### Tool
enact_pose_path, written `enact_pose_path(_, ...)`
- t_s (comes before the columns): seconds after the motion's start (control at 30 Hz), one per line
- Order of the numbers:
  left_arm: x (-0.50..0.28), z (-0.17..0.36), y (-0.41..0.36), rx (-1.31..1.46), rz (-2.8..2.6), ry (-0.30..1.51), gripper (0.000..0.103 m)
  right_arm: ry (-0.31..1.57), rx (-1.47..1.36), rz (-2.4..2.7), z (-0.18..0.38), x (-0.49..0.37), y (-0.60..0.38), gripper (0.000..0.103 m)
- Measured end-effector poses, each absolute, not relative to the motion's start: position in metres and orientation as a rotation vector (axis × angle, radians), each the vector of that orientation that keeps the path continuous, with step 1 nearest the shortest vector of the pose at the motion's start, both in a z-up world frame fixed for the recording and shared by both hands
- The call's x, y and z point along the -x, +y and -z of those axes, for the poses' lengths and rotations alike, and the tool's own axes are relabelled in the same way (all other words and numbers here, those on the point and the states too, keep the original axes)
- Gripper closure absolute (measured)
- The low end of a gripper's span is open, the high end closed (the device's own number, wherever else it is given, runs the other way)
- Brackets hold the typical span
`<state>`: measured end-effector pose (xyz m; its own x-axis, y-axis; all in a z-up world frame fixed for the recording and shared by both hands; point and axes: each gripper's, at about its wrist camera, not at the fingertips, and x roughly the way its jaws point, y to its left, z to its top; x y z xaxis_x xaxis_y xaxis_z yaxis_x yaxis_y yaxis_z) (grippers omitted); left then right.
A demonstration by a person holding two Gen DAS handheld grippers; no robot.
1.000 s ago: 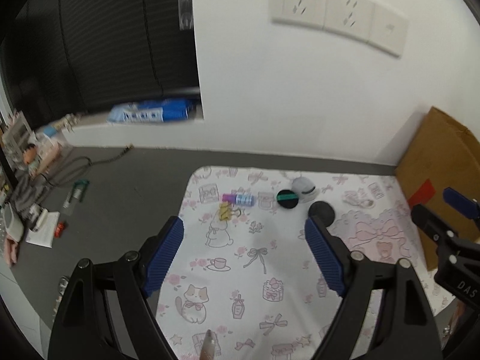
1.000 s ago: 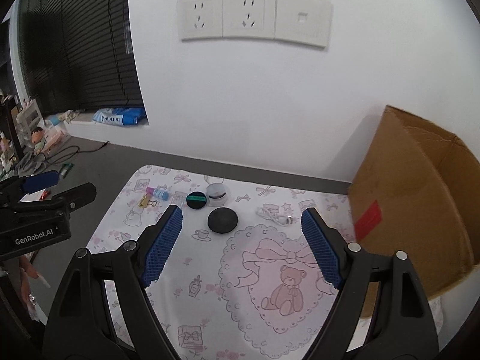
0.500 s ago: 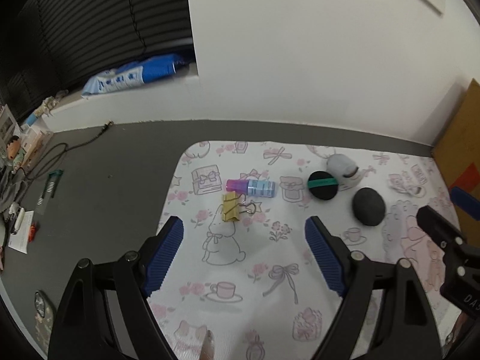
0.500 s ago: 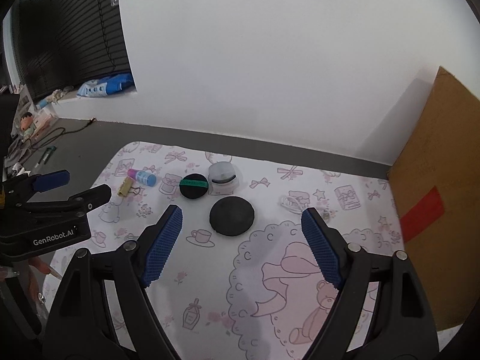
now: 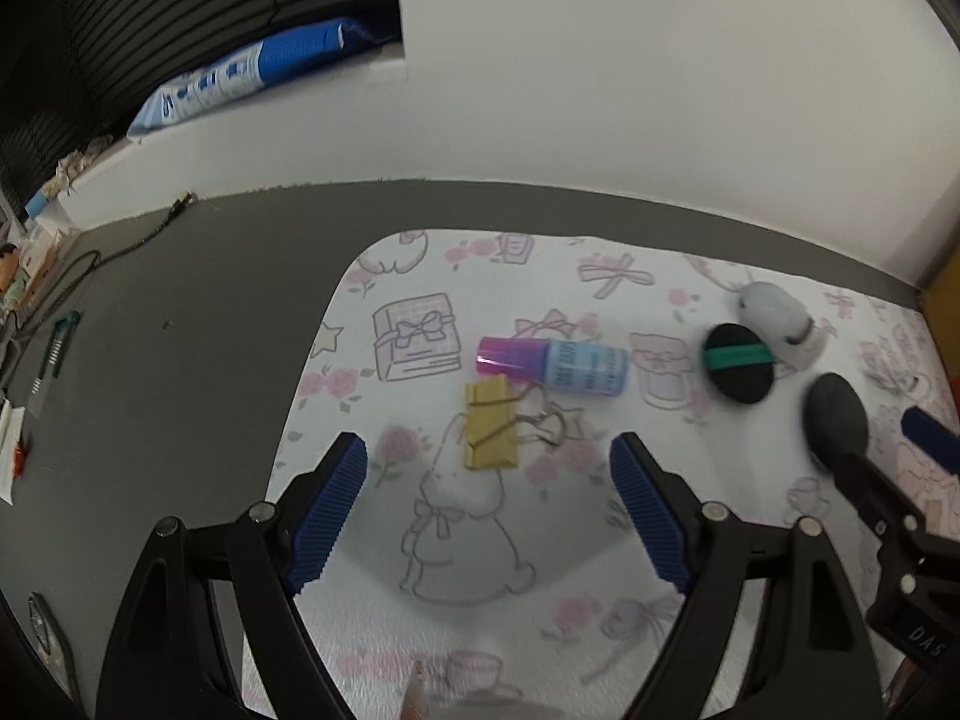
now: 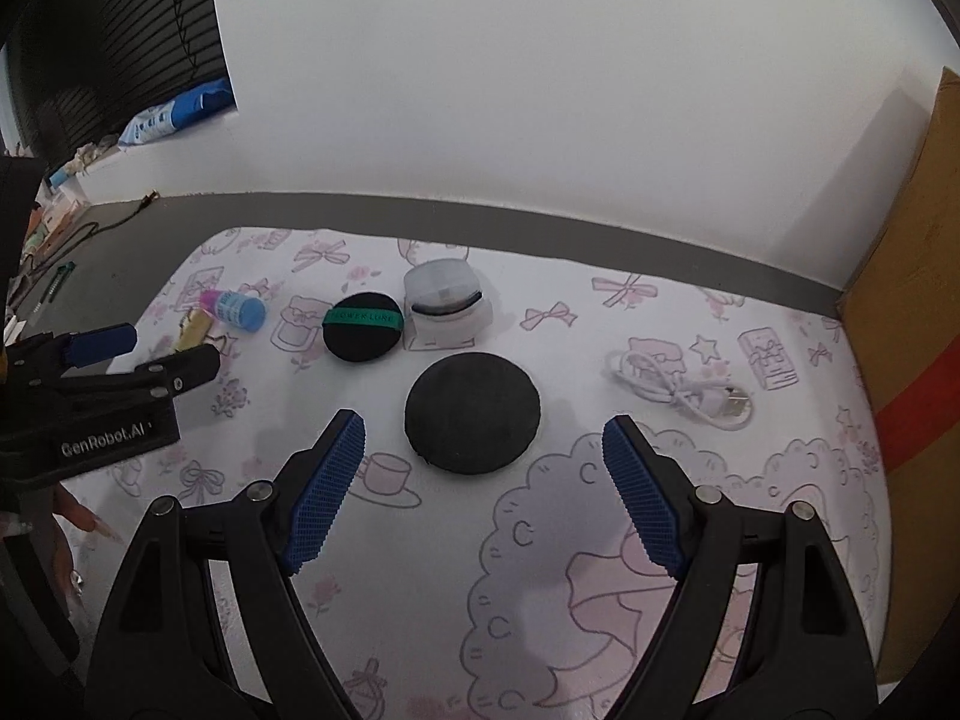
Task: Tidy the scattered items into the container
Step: 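Grasp the black round puff with the right gripper while the left grasps the yellow binder clip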
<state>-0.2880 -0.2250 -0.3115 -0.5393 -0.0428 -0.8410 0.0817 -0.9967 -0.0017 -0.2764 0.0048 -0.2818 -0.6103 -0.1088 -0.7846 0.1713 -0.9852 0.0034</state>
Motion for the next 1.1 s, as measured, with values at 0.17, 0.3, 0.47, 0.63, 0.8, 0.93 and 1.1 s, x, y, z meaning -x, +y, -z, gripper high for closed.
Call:
enact_pose_path(0.17,0.296,0.316,-0.227,-1.449,2.712,0.066,0.018,0.085,-1.337,2.671,0.298,0.284,0.008,0.019)
enact_pose_path(0.3,0.3,0.317,-0.229,-1.439,2.714,0.07,0.015,0.103,-1.337,2.671,0.301,0.287,0.007,0.017)
enact_pose_path(0.47,0.301,0.315,-0.228,-1.453,2.7,0.071,0.015,0.132,-1.347,2.672,0.304,0.288,0.004,0.017)
enact_pose_path(0.63,0.301,0.312,-0.225,-1.465,2.68,0.081,0.015,0.135,-1.349,2.671,0.304,0.289,0.003,0.017)
enact_pose_path(0.8,0.298,0.308,-0.218,-1.472,2.653,0.1,0.019,0.132,-1.361,2.67,0.303,0.288,0.003,0.019)
enact_pose_path(0.93,0.296,0.299,-0.204,-1.49,2.669,0.081,0.052,0.122,-1.382,2.681,0.3,0.288,0.008,0.045)
enact_pose_path(1.1,0.299,0.293,-0.193,-1.541,2.669,0.058,0.083,0.116,-1.417,2.674,0.298,0.291,0.011,0.057)
